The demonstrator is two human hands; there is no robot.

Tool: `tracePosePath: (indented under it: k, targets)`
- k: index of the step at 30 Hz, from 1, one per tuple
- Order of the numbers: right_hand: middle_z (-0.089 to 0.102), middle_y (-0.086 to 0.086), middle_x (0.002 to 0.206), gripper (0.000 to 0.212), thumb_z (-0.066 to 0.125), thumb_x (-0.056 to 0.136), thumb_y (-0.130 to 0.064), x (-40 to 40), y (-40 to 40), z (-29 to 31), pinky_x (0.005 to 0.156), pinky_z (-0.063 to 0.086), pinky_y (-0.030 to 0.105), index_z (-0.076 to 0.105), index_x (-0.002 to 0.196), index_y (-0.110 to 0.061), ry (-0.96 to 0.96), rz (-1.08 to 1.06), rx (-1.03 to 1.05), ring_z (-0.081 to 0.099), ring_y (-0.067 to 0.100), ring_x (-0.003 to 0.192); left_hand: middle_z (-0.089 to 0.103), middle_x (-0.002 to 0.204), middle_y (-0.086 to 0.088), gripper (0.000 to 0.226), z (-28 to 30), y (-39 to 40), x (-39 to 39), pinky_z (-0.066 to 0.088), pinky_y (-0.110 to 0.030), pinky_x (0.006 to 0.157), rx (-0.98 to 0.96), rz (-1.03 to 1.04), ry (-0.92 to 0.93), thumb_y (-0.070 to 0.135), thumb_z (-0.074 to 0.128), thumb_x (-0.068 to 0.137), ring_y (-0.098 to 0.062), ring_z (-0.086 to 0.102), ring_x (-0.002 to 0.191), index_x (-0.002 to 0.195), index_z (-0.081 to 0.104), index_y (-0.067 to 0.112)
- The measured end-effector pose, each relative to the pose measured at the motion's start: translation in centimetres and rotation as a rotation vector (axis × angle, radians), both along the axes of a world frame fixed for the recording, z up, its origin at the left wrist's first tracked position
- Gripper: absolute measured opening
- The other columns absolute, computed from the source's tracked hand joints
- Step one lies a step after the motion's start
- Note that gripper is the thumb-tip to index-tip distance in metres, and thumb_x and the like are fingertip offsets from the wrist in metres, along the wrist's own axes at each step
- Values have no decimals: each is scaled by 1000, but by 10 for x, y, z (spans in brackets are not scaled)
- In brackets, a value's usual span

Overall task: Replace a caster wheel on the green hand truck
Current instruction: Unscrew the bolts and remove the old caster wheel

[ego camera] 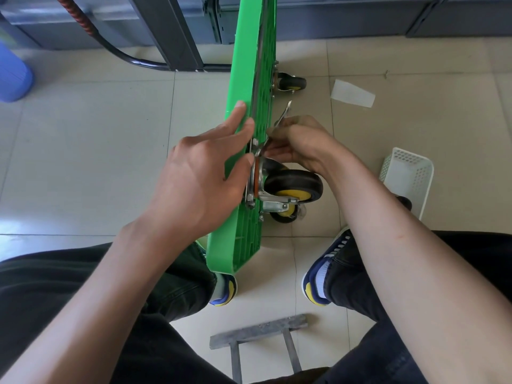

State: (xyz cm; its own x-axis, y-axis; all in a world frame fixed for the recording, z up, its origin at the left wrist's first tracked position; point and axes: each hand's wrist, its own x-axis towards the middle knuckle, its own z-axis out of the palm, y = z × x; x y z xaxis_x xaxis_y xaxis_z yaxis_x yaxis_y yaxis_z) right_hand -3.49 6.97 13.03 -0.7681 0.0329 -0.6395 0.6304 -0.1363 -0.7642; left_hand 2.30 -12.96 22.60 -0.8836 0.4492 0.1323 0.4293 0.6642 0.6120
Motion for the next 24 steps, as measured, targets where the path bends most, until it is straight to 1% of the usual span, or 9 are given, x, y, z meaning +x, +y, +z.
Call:
tracePosePath:
  k: [3, 6, 8, 11, 14, 16, 18, 22, 24]
  targets:
    - [72, 16, 73, 35, 67, 98, -7, -1, -5, 6, 61, 62, 35, 49, 127, 0, 89, -4, 95, 73, 27, 62, 48, 152, 2, 42, 0, 0, -1, 55, -29, 64, -16, -2, 4, 20, 60, 93, 7, 47, 44, 135, 65, 16]
    - [73, 19, 80, 40, 66, 98, -8, -1, -9, 16, 58, 61, 36, 46, 133, -6, 168, 34, 203, 73, 29, 61, 47, 152, 2, 42, 0, 0, -1, 49, -24, 64, -28, -1, 3, 19, 60, 93, 8, 46, 44, 135, 65, 15]
    - [73, 21, 88, 38, 66, 98, -8, 0, -11, 21, 59, 63, 39, 47, 131, -9, 211, 49, 267, 74, 29, 62, 47, 152, 3, 42, 0, 1, -1, 48, -24, 64, -34, 2, 3, 20, 60, 93, 7, 48, 44, 135, 65, 16]
    - [73, 17, 93, 31, 69, 96, -11, 4, -14, 23, 63, 64, 47, 51, 121, -14, 307, 60, 369, 75, 27, 64, 46, 152, 4, 42, 0, 1, -2, 45, -19, 60, -51, -4, 1, 21, 59, 94, 0, 50, 45, 135, 64, 17]
    - [76, 9, 86, 28, 70, 94, -14, 13, -16, 25, 67, 63, 52, 53, 115, -21, 418, 75, 453, 75, 25, 68, 47, 152, 3, 42, -1, 1, -2, 44, -18, 60, -46, -5, -1, 21, 59, 94, 4, 48, 43, 135, 65, 16]
    - [76, 4, 80, 25, 69, 95, -12, 21, -18, 30, 69, 62, 52, 53, 109, -25, 474, 71, 449, 74, 22, 68, 47, 152, 3, 42, -1, 0, -2, 47, -21, 62, -48, -6, 6, 21, 59, 94, 5, 48, 44, 135, 65, 16]
    - [75, 4, 74, 23, 68, 95, -13, 29, -19, 35, 69, 60, 51, 52, 107, -25, 519, 77, 461, 72, 23, 67, 47, 152, 3, 42, 0, 0, -2, 46, -22, 60, -51, -12, 9, 21, 59, 94, 2, 49, 44, 135, 65, 16]
    - [73, 4, 69, 24, 67, 97, -16, 43, -20, 40, 68, 57, 48, 51, 114, -16, 548, 88, 494, 70, 27, 68, 46, 153, 3, 43, 1, 0, -1, 47, -22, 58, -59, -10, 7, 22, 58, 95, -2, 48, 43, 137, 63, 17]
    - [74, 2, 72, 26, 67, 97, -17, 50, -20, 40, 66, 57, 42, 50, 116, -16, 548, 84, 503, 71, 23, 69, 46, 153, 3, 43, 1, 1, -1, 51, -25, 58, -64, -11, 3, 23, 58, 95, -3, 50, 44, 137, 63, 17]
